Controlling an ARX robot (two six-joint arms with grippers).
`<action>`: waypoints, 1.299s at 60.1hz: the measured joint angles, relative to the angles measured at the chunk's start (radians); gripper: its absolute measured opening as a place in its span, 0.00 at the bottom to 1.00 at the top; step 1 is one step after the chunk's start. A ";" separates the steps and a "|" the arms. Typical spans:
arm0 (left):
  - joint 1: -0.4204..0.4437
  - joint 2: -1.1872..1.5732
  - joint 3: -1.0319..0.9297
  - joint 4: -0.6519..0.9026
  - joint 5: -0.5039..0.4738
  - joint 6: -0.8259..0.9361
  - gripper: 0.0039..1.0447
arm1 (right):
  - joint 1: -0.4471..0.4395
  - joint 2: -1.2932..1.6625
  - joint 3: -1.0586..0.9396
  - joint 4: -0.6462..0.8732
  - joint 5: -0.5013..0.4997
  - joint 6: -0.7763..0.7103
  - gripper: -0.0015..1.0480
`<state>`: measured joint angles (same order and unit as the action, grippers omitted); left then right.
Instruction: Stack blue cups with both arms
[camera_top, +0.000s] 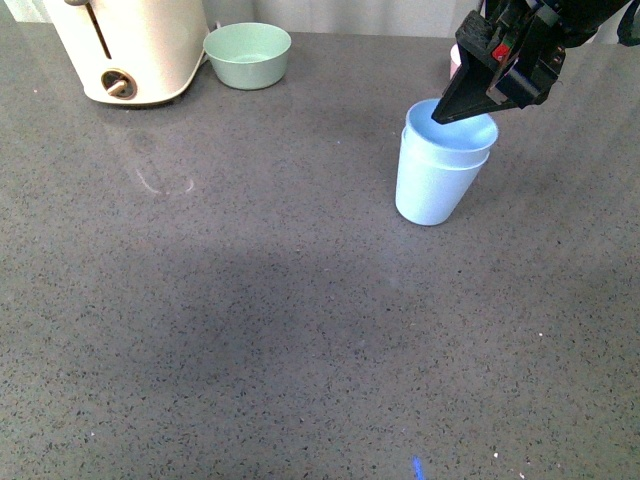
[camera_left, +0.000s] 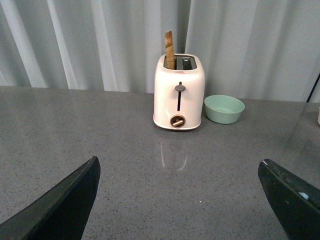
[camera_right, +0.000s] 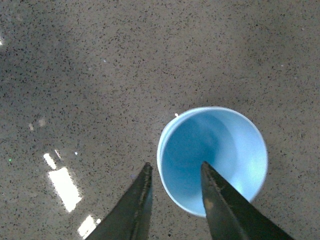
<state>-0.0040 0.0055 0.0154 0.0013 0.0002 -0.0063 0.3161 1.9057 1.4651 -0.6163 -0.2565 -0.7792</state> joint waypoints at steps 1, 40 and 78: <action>0.000 0.000 0.000 0.000 0.000 0.000 0.92 | 0.000 0.000 0.002 0.000 0.000 0.000 0.33; 0.000 0.000 0.000 0.000 0.000 0.000 0.92 | -0.197 -0.517 -0.321 0.249 -0.120 0.196 0.91; 0.000 0.000 0.000 0.000 -0.001 0.000 0.92 | -0.312 -1.302 -1.193 0.938 0.261 0.764 0.08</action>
<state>-0.0040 0.0055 0.0154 0.0013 -0.0006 -0.0063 0.0040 0.6037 0.2722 0.3218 0.0048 -0.0147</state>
